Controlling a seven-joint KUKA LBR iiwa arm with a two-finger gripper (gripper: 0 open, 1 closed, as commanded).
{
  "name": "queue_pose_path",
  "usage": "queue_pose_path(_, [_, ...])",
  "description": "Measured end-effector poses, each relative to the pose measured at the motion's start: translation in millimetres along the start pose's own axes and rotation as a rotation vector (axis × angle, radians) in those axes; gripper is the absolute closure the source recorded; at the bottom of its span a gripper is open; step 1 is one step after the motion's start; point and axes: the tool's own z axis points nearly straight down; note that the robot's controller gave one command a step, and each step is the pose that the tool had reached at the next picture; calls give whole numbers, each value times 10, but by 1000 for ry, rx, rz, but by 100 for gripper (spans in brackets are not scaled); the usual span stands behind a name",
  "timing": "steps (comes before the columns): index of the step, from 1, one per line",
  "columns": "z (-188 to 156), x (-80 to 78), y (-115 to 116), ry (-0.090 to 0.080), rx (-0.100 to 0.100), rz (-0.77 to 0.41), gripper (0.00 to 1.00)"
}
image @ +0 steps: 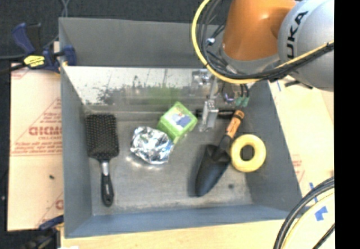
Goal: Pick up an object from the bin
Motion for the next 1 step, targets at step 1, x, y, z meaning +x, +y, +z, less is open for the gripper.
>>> queue_pose_path(1, [-53,-12,1,-9,0,0,0])
